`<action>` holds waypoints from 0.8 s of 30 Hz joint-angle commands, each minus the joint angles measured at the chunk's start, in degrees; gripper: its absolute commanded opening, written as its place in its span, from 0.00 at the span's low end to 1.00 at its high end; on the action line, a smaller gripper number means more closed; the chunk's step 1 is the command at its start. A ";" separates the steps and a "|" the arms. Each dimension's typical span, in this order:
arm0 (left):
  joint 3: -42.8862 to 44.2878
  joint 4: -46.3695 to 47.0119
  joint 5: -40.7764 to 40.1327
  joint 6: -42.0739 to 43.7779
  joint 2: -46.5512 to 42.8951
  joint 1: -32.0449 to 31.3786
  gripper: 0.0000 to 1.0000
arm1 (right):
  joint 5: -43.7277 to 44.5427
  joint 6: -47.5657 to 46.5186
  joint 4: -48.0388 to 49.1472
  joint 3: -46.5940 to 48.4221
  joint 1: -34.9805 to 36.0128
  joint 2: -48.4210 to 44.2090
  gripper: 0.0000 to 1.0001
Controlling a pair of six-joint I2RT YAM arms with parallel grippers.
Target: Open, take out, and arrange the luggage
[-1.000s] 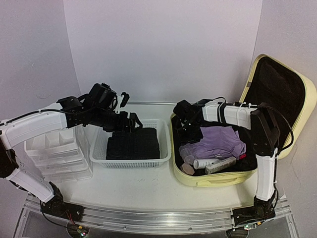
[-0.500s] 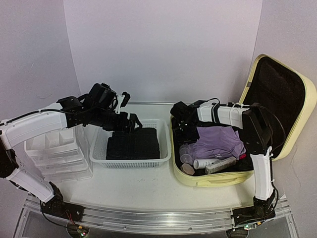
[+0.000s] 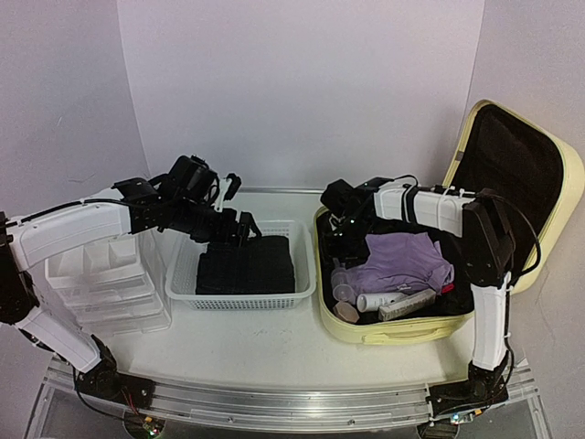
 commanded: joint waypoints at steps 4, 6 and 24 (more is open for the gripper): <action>2.87 2.26 1.67 0.63 -0.99 1.08 0.95 | -1.33 0.83 -3.01 -2.04 0.24 -3.15 0.62; 3.46 2.23 2.61 0.61 0.11 1.74 0.95 | -3.02 1.22 -2.94 -3.28 0.65 -3.44 0.64; 11.55 -1.15 8.97 0.11 8.72 6.72 0.94 | -4.88 0.09 -3.69 -6.88 2.31 -15.23 0.29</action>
